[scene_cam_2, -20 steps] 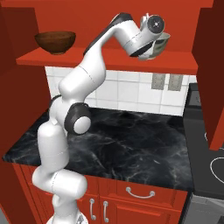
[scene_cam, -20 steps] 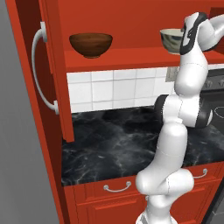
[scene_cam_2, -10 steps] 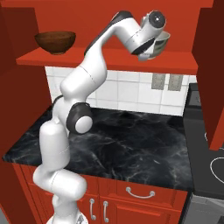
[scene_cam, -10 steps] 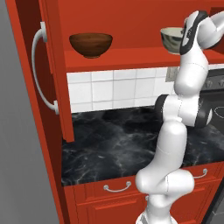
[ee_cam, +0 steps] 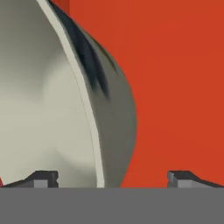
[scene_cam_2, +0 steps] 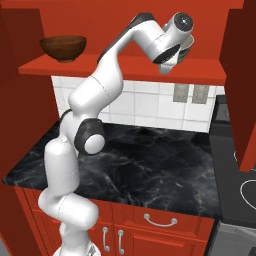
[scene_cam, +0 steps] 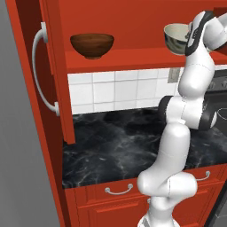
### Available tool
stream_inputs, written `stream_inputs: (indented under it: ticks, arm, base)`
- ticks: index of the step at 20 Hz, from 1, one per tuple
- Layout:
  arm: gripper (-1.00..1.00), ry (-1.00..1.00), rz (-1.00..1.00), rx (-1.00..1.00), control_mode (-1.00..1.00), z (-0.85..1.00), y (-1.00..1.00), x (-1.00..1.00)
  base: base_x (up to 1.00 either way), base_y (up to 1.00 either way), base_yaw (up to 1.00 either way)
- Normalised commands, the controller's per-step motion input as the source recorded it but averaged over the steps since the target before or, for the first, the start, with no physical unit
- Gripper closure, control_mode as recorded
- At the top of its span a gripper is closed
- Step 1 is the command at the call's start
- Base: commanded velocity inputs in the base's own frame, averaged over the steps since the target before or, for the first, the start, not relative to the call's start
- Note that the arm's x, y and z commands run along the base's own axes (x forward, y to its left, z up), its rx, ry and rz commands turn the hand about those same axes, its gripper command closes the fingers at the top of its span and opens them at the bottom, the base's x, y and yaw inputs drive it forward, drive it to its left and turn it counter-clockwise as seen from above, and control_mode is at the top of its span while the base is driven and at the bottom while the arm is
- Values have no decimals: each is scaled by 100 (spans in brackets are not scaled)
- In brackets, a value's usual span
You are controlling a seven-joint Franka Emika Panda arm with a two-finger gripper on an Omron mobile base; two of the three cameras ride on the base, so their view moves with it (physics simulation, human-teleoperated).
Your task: Pick up the bowls from the cabinet and place each bowl in front of a stool on the dining counter.
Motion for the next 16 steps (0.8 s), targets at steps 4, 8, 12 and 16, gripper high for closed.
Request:
stream_inputs:
  ticks: [4, 8, 12, 16]
  arm:
    - [-100, 0, 0, 0, -100, -24, 0, 0]
    - [-100, 0, 0, 0, -100, -6, 0, 0]
    - [-100, 0, 0, 0, -100, 0, 0, 0]
    - [-100, 0, 0, 0, -100, 0, 0, 0]
  base:
    - [0, 0, 0]
    - [0, 0, 0]
    - [0, 0, 0]
    - [0, 0, 0]
